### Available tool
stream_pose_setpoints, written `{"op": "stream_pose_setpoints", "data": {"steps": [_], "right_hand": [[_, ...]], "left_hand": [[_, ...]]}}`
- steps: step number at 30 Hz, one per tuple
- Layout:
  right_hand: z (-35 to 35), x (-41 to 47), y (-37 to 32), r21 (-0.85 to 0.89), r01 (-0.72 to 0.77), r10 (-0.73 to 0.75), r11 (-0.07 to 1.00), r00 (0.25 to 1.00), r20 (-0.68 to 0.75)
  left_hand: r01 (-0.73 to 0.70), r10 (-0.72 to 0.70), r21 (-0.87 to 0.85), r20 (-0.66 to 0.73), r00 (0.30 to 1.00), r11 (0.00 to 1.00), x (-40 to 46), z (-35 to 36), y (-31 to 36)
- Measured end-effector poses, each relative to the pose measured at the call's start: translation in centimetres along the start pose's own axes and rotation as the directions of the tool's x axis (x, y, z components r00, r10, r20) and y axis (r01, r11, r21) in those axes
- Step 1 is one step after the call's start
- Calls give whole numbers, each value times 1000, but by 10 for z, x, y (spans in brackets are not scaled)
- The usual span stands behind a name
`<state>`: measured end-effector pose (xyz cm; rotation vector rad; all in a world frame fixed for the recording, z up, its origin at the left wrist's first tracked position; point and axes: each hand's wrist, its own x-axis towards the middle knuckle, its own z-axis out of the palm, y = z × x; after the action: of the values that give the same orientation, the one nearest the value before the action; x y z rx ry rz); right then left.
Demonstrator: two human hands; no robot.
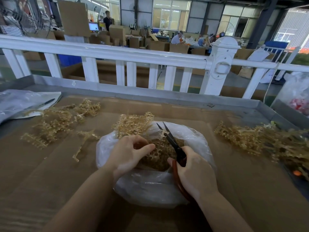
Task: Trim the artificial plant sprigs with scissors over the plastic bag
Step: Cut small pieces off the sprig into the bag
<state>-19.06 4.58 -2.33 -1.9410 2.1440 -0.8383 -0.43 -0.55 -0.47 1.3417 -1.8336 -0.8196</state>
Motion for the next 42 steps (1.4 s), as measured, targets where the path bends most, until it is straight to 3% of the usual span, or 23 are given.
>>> {"op": "stream_pose_setpoints", "data": {"steps": [3,5,8,11,15,21,30,34,42], "right_hand": [[0,0,0,2,-4,4,1000,1000,-4],[0,0,0,3,-3,3,1000,1000,-4],[1,0,2,26,2,-1,1000,1000,-5],[0,0,3,42,6,-5,999,1000,-24],[-1,1,4,69,4,-1,998,999,-33],[-1,0,4,78,21,-19,997,999,-27],[-8,-2,0,210,30,-17,977,998,-64],[-15,2,-7,306,67,-37,950,994,-103],[-26,19,-25,544,-144,44,827,980,192]], "left_hand": [[73,-59,113,-121,991,991,2,11,0],[90,-73,94,-164,984,992,1,16,1],[123,-132,-56,-193,972,991,3,19,4],[176,-221,-289,-131,966,941,5,21,10],[213,-264,-545,-17,964,811,6,27,14],[256,-366,-756,23,930,603,1,41,8],[262,-337,-838,99,936,479,-1,39,1],[273,-315,-831,125,941,485,1,41,-4],[274,-185,-823,208,960,497,-3,37,-6]]}}
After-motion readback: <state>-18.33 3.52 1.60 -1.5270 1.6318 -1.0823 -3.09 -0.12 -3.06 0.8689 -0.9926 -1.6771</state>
